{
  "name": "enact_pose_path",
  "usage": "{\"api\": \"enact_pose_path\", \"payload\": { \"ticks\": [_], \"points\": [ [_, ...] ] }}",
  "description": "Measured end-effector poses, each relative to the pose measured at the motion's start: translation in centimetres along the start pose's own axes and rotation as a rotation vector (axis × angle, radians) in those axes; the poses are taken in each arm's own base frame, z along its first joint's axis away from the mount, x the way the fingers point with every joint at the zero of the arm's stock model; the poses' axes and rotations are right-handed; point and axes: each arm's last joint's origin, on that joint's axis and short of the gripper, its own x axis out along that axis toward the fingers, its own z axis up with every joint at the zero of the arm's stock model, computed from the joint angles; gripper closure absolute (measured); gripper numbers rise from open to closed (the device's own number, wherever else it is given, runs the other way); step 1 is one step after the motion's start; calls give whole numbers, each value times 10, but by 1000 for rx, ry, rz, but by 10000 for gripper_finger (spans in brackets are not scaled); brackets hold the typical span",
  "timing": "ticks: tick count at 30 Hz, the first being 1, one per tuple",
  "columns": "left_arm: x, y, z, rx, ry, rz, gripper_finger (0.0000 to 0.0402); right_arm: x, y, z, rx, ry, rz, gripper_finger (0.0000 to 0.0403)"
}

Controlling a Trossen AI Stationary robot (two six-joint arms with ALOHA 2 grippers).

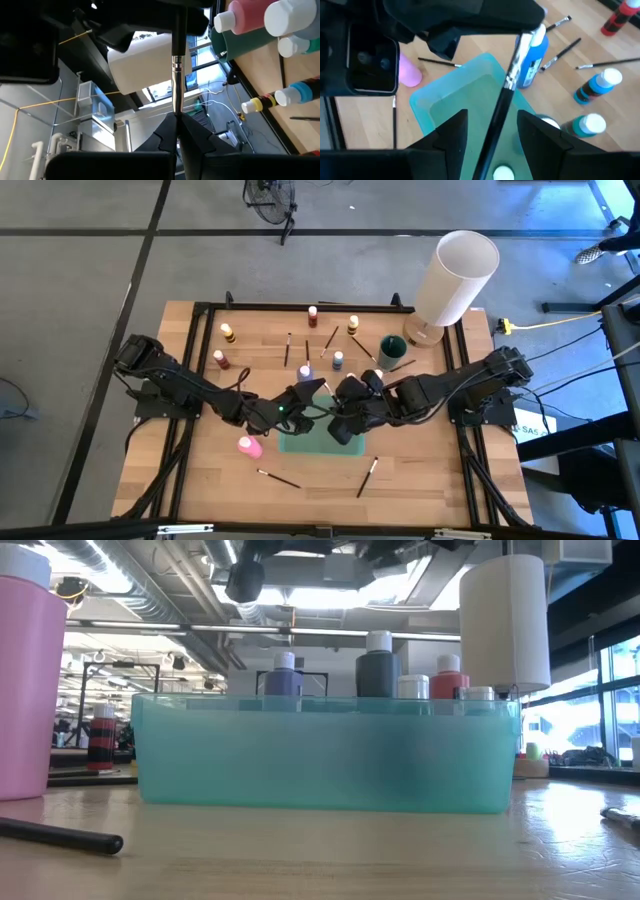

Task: Pick & Place Paint Supplies
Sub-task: Put the black eyeshadow brush into the green cup

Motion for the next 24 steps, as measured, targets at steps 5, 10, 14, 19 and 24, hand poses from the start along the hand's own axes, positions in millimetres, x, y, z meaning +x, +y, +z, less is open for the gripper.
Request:
{"api": "enact_pose_path", "payload": {
  "ticks": [5,10,14,19,24],
  "points": [
    [0,-1,0,5,5,-4,399,0,0,1,-16,-6,5,228],
    [0,-1,0,4,0,-3,399,1,-1,2,-49,-25,-14,228],
    [0,-1,0,4,-7,-2,399,2,-2,3,-54,-23,-17,232],
    [0,-1,0,2,-7,-2,399,3,-4,3,-75,2,-16,263],
    [0,-1,0,-5,-7,-2,399,3,-4,3,-96,5,-18,313]
  ]
}}
